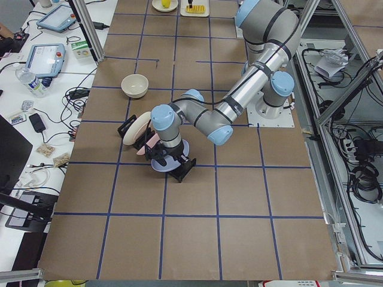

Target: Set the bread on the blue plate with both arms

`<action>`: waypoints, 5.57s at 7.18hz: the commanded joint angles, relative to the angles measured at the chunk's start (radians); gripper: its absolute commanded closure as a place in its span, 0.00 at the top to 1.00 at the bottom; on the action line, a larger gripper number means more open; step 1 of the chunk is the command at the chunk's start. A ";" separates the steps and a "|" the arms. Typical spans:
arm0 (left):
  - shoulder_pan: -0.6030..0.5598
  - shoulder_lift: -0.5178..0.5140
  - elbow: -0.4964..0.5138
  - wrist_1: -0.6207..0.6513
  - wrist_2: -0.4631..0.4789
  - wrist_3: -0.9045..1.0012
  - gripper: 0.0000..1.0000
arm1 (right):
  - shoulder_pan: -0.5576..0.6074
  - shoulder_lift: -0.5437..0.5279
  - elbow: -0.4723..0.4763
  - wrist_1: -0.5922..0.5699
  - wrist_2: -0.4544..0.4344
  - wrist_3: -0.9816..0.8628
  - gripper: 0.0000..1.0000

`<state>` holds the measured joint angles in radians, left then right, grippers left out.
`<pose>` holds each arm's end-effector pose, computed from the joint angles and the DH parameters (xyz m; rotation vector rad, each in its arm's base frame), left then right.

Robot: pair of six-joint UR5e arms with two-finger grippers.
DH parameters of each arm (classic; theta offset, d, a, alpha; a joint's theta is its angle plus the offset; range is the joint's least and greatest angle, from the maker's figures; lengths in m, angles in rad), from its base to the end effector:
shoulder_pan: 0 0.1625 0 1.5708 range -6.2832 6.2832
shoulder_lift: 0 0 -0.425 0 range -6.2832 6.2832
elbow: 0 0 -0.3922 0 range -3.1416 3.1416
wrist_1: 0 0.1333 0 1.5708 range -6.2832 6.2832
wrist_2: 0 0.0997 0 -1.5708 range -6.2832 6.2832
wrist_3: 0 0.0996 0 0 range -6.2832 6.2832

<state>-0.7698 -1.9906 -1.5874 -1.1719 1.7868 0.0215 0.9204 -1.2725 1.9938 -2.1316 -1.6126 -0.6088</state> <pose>0.3706 -0.5151 0.2839 -1.1166 2.7341 0.1788 -0.2012 -0.4777 0.1956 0.0587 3.0712 0.2375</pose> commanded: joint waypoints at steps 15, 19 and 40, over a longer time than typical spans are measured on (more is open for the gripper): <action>-0.153 0.274 -0.045 -0.832 -0.361 0.043 0.00 | 0.159 -0.065 -0.479 0.533 -0.023 0.087 0.00; -0.527 0.248 -0.246 -0.229 -0.597 -0.137 0.00 | 0.383 -0.056 -0.523 0.555 0.079 0.408 0.00; -0.775 0.409 -0.003 -0.324 -0.314 -0.101 1.00 | 1.022 0.283 -0.487 0.090 0.123 0.929 0.58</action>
<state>-1.5426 -1.6270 -1.5918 -1.4726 1.4702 -0.0982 1.9416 -0.9909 1.5001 -2.0411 -1.4901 0.3233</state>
